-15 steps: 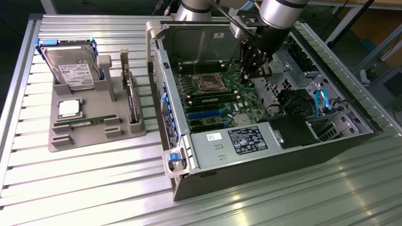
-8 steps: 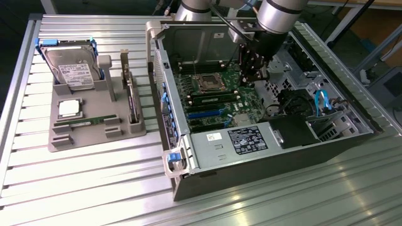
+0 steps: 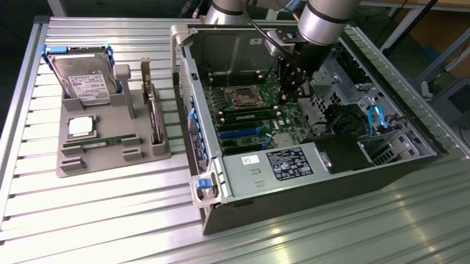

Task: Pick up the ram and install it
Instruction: 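Press down the ram until it locks into place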

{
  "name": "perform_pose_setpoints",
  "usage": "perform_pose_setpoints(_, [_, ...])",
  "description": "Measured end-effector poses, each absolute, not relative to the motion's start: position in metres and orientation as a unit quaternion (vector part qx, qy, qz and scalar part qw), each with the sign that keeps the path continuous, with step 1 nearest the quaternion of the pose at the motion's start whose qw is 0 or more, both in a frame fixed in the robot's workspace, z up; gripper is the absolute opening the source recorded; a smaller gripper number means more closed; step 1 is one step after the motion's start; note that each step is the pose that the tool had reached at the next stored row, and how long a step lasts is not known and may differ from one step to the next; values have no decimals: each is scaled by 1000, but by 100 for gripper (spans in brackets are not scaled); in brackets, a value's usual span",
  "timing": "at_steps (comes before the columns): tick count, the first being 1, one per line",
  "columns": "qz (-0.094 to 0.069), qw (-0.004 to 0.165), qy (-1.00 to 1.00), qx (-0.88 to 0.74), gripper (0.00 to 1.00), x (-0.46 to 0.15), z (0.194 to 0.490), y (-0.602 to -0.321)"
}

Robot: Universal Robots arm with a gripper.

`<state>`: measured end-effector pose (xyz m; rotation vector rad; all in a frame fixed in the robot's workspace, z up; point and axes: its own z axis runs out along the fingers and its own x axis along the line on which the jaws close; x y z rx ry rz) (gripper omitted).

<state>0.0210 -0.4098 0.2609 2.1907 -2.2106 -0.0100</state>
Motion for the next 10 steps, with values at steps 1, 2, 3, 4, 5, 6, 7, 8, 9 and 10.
perform_pose_setpoints(1, [-3, 15, -710, 704, 10, 21, 259, -410])
perform_pose_setpoints(2, [-3, 15, -710, 704, 10, 21, 257, -410])
perform_pose_setpoints(3, [-3, 15, -710, 704, 10, 21, 256, -410])
perform_pose_setpoints(4, [-3, 15, -710, 704, 10, 21, 254, -410])
perform_pose_setpoints(5, [-3, 15, -710, 704, 10, 21, 252, -410])
perform_pose_setpoints(6, [-3, 15, -710, 704, 10, 21, 251, -410])
perform_pose_setpoints(7, [-3, 15, -710, 704, 10, 21, 249, -410])
perform_pose_setpoints(8, [-3, 15, -710, 704, 10, 21, 247, -410])
perform_pose_setpoints(9, [-3, 15, -710, 704, 10, 21, 245, -410])
perform_pose_setpoints(10, [-3, 15, -710, 704, 10, 21, 244, -410])
